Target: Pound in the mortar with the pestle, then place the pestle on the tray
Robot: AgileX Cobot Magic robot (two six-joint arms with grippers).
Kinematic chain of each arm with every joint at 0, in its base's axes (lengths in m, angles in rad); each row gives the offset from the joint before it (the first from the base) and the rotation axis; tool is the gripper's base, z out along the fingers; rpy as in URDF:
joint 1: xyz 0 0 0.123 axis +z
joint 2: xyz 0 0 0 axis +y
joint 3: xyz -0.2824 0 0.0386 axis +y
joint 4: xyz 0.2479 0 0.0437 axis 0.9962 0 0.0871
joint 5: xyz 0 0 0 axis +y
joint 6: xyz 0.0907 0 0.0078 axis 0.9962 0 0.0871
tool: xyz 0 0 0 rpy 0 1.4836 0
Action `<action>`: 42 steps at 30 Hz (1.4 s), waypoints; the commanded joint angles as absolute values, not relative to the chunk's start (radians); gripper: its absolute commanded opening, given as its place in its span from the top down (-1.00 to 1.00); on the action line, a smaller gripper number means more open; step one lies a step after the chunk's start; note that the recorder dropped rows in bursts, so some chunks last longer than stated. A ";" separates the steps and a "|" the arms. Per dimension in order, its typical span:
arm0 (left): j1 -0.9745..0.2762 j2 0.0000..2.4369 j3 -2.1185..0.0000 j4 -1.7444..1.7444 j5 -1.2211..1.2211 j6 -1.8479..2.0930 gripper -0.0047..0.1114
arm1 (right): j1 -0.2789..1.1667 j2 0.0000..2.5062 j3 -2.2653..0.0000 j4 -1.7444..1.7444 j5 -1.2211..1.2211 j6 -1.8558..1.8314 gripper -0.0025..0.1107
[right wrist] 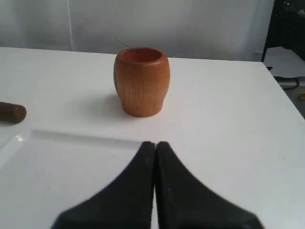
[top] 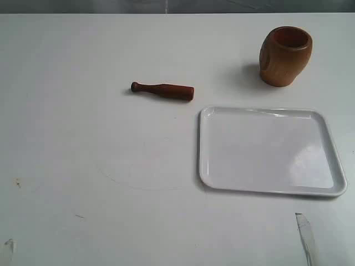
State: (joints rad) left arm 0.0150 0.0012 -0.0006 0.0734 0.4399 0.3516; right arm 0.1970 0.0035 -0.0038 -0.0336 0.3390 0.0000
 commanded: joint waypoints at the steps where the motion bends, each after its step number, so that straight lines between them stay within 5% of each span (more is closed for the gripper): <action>1: 0.007 0.000 0.000 0.066 0.437 0.343 0.92 | 0.199 0.000 0.000 -0.064 0.318 -0.013 0.96; 7: 0.007 0.000 0.000 0.066 0.437 0.343 0.92 | 0.199 0.000 0.000 0.213 -0.076 0.034 0.96; 21: 0.007 0.000 0.000 0.066 0.437 0.343 0.92 | 0.199 0.000 0.000 0.557 -0.426 0.153 0.96; 28: 0.007 0.000 0.000 0.066 0.437 0.343 0.92 | 0.199 0.046 -0.086 -0.232 -0.828 0.199 0.96; 34: 0.007 0.000 0.000 0.066 0.437 0.343 0.92 | 0.199 0.376 -0.400 -0.440 -0.904 0.146 0.96; 38: 0.007 0.000 0.000 0.066 0.437 0.343 0.92 | 0.199 0.636 -0.660 -0.683 -0.661 0.379 0.96; 42: 0.007 0.000 0.000 0.066 0.437 0.343 0.92 | 0.201 0.931 -0.929 -1.522 -0.423 1.185 0.96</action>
State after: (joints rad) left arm 0.0150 0.0012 -0.0006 0.0734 0.4399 0.3516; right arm 0.1970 0.7530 -0.7977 -0.9781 -0.5760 0.6735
